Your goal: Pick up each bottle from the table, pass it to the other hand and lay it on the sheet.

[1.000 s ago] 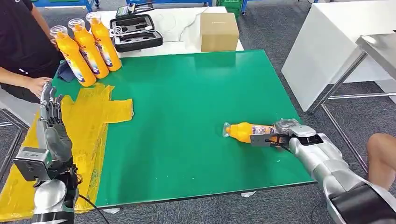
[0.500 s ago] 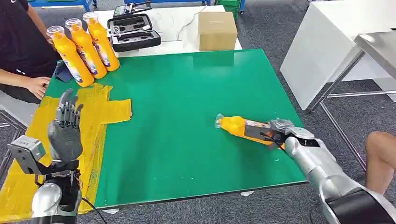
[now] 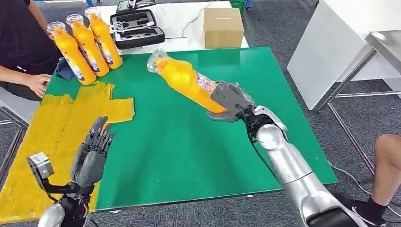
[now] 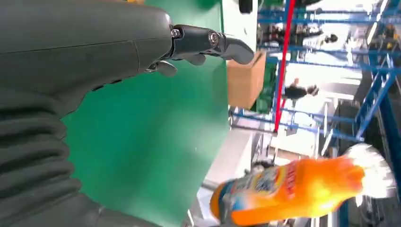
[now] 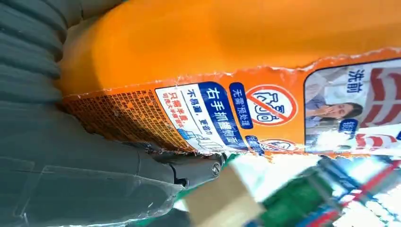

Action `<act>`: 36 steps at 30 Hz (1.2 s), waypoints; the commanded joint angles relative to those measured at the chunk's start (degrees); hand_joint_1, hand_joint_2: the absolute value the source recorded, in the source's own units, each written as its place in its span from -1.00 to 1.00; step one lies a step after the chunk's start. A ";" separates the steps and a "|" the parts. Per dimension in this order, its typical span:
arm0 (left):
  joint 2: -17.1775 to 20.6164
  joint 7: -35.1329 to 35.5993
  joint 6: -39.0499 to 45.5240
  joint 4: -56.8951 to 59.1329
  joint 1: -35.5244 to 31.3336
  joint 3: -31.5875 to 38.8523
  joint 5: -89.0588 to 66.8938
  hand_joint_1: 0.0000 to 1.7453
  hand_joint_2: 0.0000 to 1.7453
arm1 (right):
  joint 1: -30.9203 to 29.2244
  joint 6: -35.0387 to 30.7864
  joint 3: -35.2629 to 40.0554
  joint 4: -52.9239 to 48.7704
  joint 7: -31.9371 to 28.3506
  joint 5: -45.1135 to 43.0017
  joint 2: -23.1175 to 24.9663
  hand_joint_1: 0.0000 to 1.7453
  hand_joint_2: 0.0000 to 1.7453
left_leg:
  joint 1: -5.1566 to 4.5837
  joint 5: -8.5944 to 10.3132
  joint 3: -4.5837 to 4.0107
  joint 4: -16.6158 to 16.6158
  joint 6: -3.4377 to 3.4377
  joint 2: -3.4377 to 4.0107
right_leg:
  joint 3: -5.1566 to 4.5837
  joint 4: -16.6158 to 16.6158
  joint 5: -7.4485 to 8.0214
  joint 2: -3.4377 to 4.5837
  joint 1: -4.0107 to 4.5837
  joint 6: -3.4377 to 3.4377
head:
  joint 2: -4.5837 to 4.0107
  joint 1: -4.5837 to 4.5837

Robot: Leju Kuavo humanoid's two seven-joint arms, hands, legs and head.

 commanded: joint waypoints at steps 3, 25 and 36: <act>-0.66 0.14 -0.23 2.81 -2.60 -4.78 -0.16 -1.00 1.00 | -1.43 -1.20 5.19 0.92 -0.62 -1.67 5.85 1.00 1.00 | -0.01 -0.03 0.12 -0.01 -0.04 0.02 | 0.11 0.02 -0.02 -0.06 0.00 -0.07 | 0.00 0.00; -3.67 -1.57 3.04 1.52 -6.75 -8.88 -1.50 -1.00 1.00 | 3.99 -1.88 21.56 15.18 -3.35 -0.64 15.37 1.00 1.00 | 0.05 -0.15 0.37 0.00 -0.11 -0.02 | 0.37 0.01 -0.16 -0.23 0.08 -0.19 | 0.00 0.02; -3.79 -1.47 3.39 1.74 -6.89 -8.46 -1.11 -1.00 1.00 | 5.02 -0.17 29.17 16.60 -4.46 4.30 15.17 1.00 1.00 | 0.03 -0.06 0.20 -0.05 -0.08 -0.13 | 0.21 -0.01 -0.11 -0.27 0.04 -0.12 | 0.00 -0.02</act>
